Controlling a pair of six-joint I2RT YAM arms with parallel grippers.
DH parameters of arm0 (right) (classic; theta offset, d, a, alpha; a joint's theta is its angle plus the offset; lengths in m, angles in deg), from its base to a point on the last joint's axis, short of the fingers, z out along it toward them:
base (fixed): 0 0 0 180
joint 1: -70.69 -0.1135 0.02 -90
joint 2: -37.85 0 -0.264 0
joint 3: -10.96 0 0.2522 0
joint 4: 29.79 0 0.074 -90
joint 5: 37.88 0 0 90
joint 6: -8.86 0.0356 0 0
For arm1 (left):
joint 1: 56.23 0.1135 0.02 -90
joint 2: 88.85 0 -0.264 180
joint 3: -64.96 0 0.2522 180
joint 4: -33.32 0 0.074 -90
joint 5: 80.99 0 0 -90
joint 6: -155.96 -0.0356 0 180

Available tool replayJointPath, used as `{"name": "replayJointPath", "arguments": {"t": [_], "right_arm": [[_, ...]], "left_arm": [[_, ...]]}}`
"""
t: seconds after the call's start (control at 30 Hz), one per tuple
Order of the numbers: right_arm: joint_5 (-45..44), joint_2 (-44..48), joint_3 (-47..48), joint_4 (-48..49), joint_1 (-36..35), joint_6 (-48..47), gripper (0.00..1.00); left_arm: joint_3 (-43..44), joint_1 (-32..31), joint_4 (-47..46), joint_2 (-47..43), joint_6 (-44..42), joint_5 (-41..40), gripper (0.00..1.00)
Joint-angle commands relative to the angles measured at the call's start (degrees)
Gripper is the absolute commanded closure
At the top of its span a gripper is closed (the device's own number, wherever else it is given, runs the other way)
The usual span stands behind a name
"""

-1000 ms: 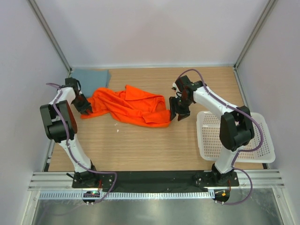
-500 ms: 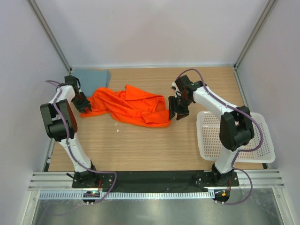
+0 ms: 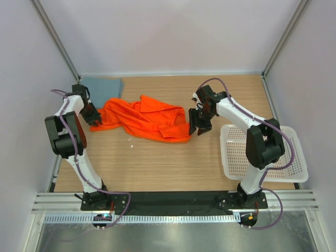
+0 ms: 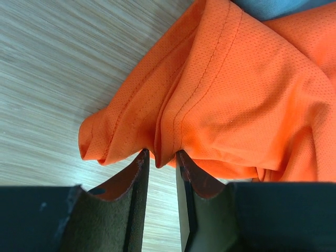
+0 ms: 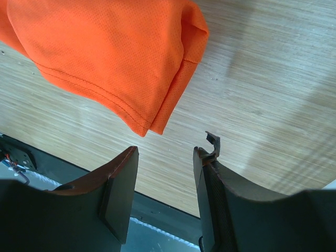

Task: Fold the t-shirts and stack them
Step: Flatten the tshirt out

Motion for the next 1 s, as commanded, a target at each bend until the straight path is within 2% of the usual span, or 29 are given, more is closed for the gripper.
{"name": "replayJointPath", "arguments": {"t": [0.0,0.3,0.5,0.97], "right_arm": [[0.5,0.6,0.0,0.4,-0.2,-0.2,0.47],[0.9,0.3,0.0,0.5,-0.2,-0.4,0.47],[0.9,0.3,-0.2,0.6,-0.2,-0.7,0.47],[1.3,0.3,-0.9,1.0,-0.2,-0.4,0.47]], "left_arm": [[3.3,0.4,1.1,-2.4,0.3,0.2,0.72],[3.6,0.4,1.6,-2.2,0.0,0.4,0.67],[3.5,0.3,1.0,-2.5,0.1,0.8,0.67],[4.8,-0.8,0.9,-0.5,1.0,1.9,0.81]]}}
